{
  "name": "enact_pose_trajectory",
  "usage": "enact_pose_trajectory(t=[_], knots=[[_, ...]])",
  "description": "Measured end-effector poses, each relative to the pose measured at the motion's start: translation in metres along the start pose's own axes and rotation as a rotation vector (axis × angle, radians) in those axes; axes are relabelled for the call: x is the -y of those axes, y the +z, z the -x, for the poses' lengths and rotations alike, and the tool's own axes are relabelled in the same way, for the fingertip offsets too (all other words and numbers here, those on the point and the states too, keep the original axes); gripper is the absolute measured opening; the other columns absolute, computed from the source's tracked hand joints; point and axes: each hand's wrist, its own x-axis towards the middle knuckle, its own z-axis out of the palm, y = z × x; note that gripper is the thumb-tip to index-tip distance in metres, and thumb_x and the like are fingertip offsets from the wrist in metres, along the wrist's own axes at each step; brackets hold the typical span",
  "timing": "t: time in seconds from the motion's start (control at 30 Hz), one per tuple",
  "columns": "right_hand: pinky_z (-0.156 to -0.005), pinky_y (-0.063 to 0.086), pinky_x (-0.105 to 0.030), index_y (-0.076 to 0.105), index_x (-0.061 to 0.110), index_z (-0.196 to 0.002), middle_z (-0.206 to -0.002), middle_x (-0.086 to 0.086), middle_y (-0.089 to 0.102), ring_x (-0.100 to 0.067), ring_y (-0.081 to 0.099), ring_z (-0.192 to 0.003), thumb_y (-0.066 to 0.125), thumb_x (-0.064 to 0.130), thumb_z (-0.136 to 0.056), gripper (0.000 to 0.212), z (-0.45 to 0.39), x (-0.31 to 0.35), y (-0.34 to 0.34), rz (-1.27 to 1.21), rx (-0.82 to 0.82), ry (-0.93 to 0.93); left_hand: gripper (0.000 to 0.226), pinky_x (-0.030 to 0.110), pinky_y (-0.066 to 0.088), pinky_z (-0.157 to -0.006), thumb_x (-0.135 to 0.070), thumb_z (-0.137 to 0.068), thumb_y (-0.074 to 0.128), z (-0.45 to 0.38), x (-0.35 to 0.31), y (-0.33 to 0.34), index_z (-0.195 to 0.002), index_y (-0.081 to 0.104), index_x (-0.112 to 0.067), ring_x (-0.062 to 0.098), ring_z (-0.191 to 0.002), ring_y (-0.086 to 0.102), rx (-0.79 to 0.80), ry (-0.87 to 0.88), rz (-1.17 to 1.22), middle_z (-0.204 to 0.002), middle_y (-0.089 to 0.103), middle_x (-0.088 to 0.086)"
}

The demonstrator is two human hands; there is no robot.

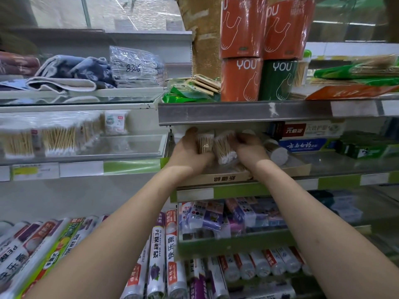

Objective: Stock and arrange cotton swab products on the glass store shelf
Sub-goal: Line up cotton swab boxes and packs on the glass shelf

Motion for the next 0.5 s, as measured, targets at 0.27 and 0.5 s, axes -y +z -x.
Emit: enact_pose_trajectory(t=[0.27,0.5], knots=[[-0.068,0.062,-0.049,0.061,0.018,-0.097,-0.097,-0.003,0.066,-0.036,0.072,-0.076,0.065,0.027,-0.097,0.009,0.009,0.006,-0.012,-0.370,-0.008,0.145,0.026,0.055,0.058,-0.085,-0.020,-0.082,0.060,-0.003,-0.027,-0.005,-0.104,0.066,-0.007,0.039,-0.097,0.066,0.129,-0.503,0.952,-0.108,0.070,0.023],[-0.068,0.059,-0.042,0.061,0.024,-0.116,-0.107,-0.009,0.070,-0.027,0.067,-0.074,0.074,-0.010,-0.078,0.052,0.013,0.001,-0.017,-0.297,0.096,0.080,0.057,0.047,0.058,-0.087,-0.041,-0.089,0.068,-0.013,-0.012,-0.004,-0.134,0.058,-0.007,0.037,-0.119,0.064,0.259,-0.514,1.105,-0.127,0.065,0.020]])
